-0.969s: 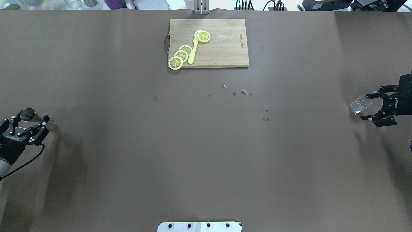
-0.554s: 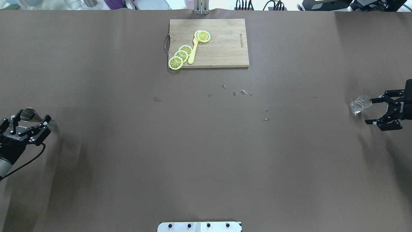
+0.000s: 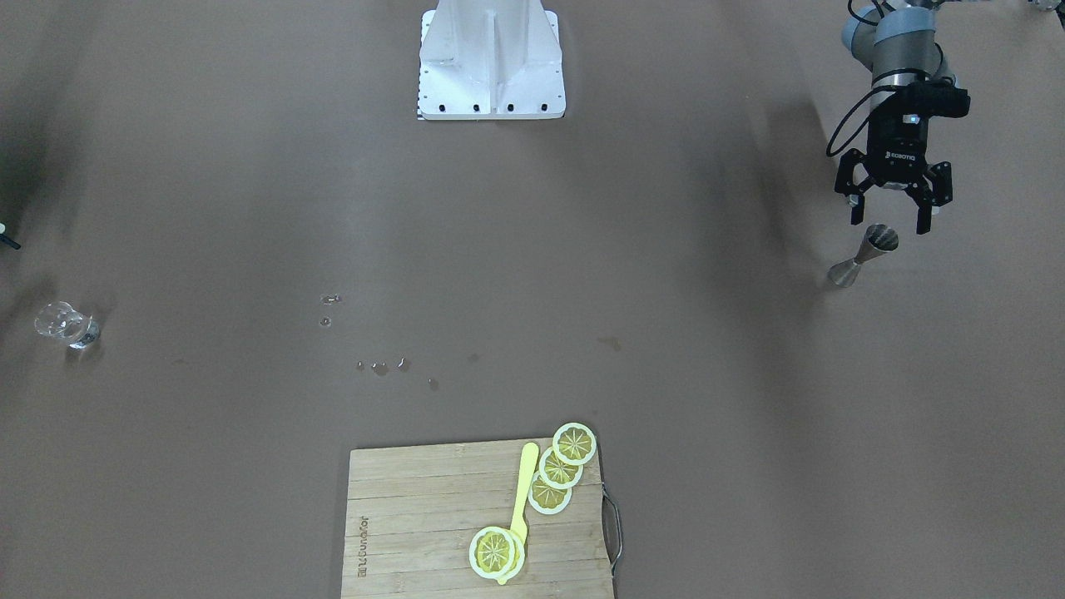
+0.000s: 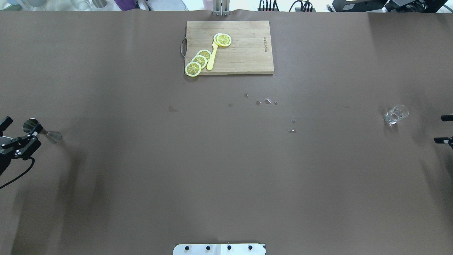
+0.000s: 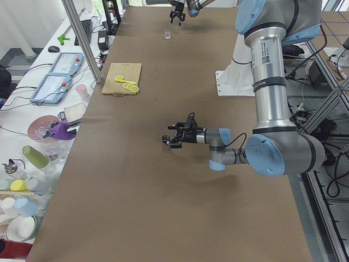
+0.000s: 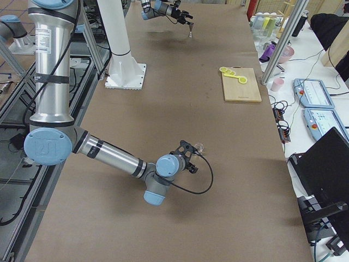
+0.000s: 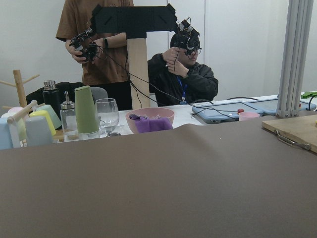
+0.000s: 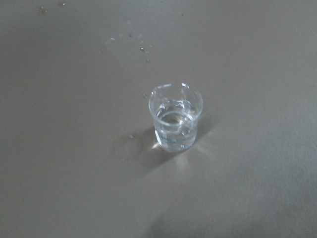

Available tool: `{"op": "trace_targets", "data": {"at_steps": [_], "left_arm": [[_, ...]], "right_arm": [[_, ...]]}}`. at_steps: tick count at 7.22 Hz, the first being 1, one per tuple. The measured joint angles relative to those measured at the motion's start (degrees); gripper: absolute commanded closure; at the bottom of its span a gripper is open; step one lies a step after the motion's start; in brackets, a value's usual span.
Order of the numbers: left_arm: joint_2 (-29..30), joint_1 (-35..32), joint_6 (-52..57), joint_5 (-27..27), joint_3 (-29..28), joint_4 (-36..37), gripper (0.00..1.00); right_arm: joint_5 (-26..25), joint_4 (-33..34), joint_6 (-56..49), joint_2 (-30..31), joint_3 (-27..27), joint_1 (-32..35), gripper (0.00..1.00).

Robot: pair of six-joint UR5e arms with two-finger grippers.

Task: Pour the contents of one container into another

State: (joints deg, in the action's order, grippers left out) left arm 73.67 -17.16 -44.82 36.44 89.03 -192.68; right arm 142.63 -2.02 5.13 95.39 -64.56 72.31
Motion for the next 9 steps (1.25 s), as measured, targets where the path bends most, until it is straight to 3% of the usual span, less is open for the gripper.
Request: {"op": "trace_targets", "data": {"at_steps": [2, 4, 7, 9], "left_arm": [[-0.6, -0.8, 0.2, 2.7, 3.3, 2.8, 0.03], [1.7, -5.0, 0.5, 11.9, 9.7, 11.7, 0.03], [13.8, -10.6, 0.5, 24.5, 12.1, 28.5, 0.03], [23.7, -12.3, 0.5, 32.5, 10.8, 39.9, 0.03]], "right_arm": [[2.6, 6.9, 0.1, 3.1, -1.9, 2.7, 0.00], [2.6, 11.4, -0.1, 5.3, -2.6, 3.8, 0.00], [-1.8, 17.2, -1.9, 4.7, -3.1, 3.5, 0.00], [-2.6, 25.7, -3.1, 3.6, -5.5, 3.5, 0.00]]}}
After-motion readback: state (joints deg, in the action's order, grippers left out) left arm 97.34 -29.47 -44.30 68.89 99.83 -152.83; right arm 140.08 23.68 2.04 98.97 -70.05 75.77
